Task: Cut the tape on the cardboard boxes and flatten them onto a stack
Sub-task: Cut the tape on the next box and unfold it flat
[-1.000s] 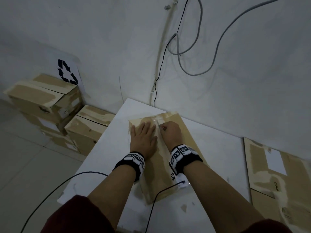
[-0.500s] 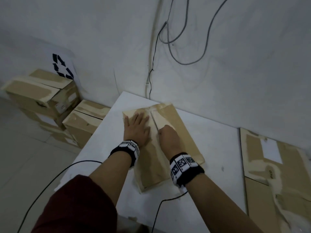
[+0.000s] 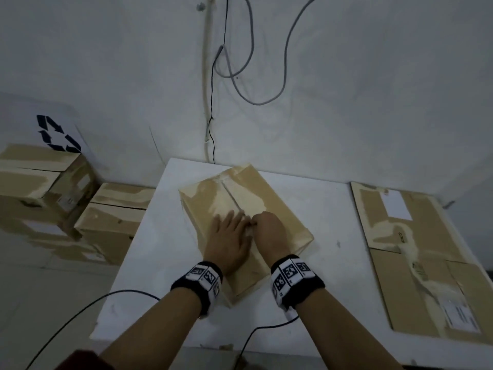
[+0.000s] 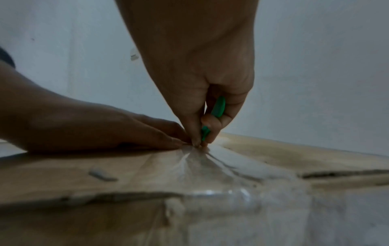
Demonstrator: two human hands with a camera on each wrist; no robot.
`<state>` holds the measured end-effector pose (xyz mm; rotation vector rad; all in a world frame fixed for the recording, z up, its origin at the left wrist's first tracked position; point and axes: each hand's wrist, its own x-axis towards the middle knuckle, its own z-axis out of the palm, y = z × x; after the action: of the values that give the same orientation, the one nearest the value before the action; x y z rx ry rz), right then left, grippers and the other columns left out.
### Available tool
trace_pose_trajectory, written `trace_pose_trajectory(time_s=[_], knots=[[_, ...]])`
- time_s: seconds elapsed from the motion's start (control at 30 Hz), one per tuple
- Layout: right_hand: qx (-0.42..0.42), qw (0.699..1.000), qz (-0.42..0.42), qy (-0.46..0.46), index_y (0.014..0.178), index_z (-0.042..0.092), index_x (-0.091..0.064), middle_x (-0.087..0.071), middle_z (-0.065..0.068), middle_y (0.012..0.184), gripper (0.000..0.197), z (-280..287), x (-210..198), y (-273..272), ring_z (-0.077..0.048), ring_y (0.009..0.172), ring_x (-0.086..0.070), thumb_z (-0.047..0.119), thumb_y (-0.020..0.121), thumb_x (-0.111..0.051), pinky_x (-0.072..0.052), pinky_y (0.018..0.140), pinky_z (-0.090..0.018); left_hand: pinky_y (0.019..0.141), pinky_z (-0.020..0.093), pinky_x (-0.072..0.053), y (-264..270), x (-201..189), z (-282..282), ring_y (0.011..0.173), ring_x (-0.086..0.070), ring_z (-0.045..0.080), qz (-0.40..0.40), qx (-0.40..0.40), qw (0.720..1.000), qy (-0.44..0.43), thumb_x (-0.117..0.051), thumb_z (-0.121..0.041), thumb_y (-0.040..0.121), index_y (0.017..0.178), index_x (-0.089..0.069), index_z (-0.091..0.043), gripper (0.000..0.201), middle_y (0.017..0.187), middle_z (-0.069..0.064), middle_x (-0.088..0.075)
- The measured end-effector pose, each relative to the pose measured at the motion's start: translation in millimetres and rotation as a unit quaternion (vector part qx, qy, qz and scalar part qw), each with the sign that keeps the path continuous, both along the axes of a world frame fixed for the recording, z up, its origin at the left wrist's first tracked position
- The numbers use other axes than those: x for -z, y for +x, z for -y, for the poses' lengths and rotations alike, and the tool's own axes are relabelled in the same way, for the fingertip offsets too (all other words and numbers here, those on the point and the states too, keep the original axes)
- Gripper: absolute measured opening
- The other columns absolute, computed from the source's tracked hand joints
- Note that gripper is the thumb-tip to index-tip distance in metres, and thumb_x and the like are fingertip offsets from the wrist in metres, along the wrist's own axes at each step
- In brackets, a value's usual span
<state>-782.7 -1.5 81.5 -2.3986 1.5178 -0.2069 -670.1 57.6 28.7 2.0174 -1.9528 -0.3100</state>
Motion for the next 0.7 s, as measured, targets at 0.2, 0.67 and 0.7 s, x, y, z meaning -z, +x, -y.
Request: trace_pose_trajectory(time_s=[0.2,0.67,0.7], knots=[[0.049,0.999,-0.004,0.005,0.088,0.004,-0.067,-0.06,-0.012,0.095,0.022,-21,7,-17,-0.029,0.093,-0.058,0.008,0.097,-0.047,-0.033,0.068,-0.031,0.119,0.047,-0.008,5,2,8,0.145,-0.021,0.022,0.006,-0.008,1.0,0.005,0.0,-0.051,0.086,0.144,-0.038,-0.018,0.078,0.156,0.0,-0.029],[0.139,0.99,0.004,0.007,0.102,0.009,-0.072,-0.061,-0.008,0.095,0.03,-78,13,-69,-0.025,0.091,-0.059,-0.003,0.091,-0.046,-0.052,0.069,-0.035,0.11,0.053,-0.021,0,0,5,0.131,-0.041,0.032,-0.006,0.031,0.998,-0.059,-0.03,-0.035,0.096,0.119,-0.059,-0.019,0.04,0.132,0.004,-0.054],[0.144,0.989,0.019,0.002,0.102,0.011,-0.072,-0.062,-0.007,0.093,0.031,-78,15,-70,-0.025,0.09,-0.059,-0.003,0.091,-0.047,-0.052,0.068,-0.035,0.107,0.049,-0.023,1,-1,5,0.126,-0.044,0.03,0.0,0.072,0.995,-0.068,-0.029,-0.038,0.096,0.116,-0.06,-0.022,0.04,0.127,0.002,-0.056]])
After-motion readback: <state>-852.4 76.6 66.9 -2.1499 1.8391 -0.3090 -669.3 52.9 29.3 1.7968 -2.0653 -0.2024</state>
